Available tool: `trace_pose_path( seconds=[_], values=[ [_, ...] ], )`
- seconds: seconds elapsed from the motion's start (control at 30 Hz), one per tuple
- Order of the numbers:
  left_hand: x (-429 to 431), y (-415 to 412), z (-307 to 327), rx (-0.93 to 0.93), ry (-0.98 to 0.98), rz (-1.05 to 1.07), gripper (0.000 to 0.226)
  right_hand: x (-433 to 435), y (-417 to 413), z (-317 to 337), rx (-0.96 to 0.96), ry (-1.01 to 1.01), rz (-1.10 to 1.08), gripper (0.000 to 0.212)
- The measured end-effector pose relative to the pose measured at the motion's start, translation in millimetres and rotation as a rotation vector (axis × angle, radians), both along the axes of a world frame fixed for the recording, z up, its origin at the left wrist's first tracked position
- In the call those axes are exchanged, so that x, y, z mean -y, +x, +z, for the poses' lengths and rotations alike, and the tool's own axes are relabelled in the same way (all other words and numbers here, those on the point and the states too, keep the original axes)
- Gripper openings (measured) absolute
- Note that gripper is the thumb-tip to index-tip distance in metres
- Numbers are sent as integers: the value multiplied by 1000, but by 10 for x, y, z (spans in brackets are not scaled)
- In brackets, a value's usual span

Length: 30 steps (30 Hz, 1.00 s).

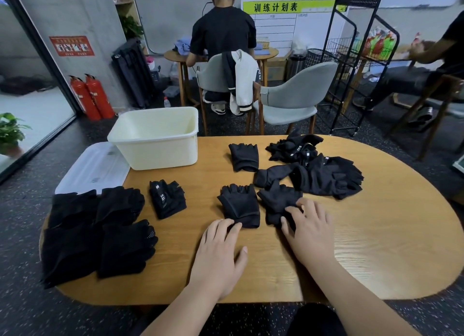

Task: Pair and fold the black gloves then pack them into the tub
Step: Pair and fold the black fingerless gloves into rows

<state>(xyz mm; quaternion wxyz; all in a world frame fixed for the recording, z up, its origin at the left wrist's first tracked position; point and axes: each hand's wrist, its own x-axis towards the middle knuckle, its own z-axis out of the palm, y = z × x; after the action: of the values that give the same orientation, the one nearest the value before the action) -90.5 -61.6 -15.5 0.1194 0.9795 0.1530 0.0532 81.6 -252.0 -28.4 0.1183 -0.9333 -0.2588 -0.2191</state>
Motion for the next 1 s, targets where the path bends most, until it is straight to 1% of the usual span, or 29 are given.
trace_pose_path(
  seconds=[0.13, 0.23, 0.3, 0.4, 0.43, 0.57, 0.77, 0.9, 1.0],
  values=[
    [8, 0, 5, -2, 12, 4, 59, 32, -67, -32, 6, -41, 43, 48],
    [9, -10, 2, 9, 11, 3, 57, 51, -114, -54, -9, -17, 82, 52],
    [14, -26, 6, 28, 22, -5, 56, 59, -143, -43, -16, 3, 86, 47],
    [17, -54, 16, 58, 39, -49, 58, 74, -180, -17, -34, 23, 85, 26],
    [15, -57, 16, 50, 49, -74, 61, 76, -194, -17, -45, 19, 94, 23],
    [11, -14, 0, -17, 67, -130, 65, 74, -265, -74, -78, -16, 139, 30],
    [19, -14, -7, -17, 50, 2, 66, 71, -352, -68, -101, -99, 50, 46],
    [12, -3, 12, -20, 56, 27, 68, 48, -306, -65, -172, -115, -107, 59],
    [20, 2, 39, -10, 62, 26, 68, 17, -234, -14, -193, -71, -223, 54]
  ],
)
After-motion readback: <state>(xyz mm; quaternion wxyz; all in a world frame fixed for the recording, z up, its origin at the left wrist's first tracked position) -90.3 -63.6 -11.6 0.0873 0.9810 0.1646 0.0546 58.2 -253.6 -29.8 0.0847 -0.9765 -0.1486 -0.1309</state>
